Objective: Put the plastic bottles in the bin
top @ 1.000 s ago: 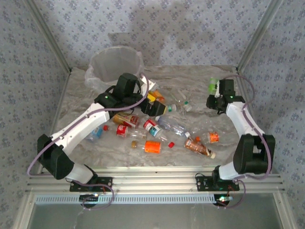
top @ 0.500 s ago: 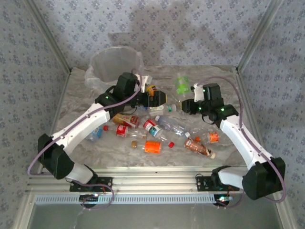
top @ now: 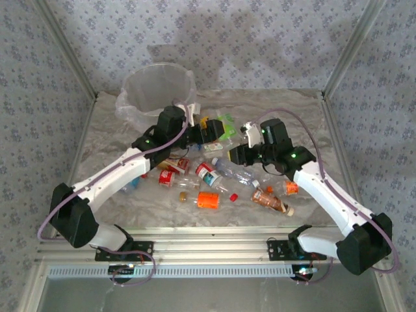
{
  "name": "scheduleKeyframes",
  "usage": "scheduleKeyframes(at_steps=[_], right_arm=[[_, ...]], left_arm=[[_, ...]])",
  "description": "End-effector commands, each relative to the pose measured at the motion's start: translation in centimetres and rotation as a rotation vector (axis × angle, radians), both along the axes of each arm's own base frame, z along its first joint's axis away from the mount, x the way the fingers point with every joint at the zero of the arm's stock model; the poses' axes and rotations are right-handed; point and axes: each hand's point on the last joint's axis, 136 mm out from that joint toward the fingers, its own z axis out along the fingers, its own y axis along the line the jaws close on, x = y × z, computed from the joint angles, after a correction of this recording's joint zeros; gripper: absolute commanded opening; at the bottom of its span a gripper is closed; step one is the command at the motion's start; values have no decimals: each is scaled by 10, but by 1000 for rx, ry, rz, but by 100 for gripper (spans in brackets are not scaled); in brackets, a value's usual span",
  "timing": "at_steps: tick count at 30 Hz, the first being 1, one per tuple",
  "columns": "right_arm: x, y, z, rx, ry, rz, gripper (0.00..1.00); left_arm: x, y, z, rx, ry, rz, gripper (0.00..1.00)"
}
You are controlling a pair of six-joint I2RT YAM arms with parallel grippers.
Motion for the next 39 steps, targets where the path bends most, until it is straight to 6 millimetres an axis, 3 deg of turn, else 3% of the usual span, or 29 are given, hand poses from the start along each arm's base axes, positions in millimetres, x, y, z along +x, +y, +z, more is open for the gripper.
scheduleKeyframes(at_steps=[1, 7, 13, 21, 27, 34, 39], right_arm=[[-9, 12, 12, 11, -3, 59, 26], [-15, 19, 12, -4, -8, 80, 26], [-17, 26, 11, -13, -2, 91, 28], [-16, 35, 17, -5, -17, 79, 33], [-18, 35, 35, 40, -68, 59, 65], [-36, 23, 76, 129, -177, 66, 97], [-46, 6, 111, 188, -281, 25, 100]], left_arm=[[0, 1, 29, -78, -75, 17, 92], [0, 0, 27, -83, -71, 18, 77], [-4, 5, 39, -106, -90, 27, 62], [-9, 10, 45, -103, -120, 22, 48], [-11, 24, 65, -15, -186, 35, 47], [2, 59, 100, 132, -282, 62, 48], [22, 94, 128, 231, -362, 126, 48]])
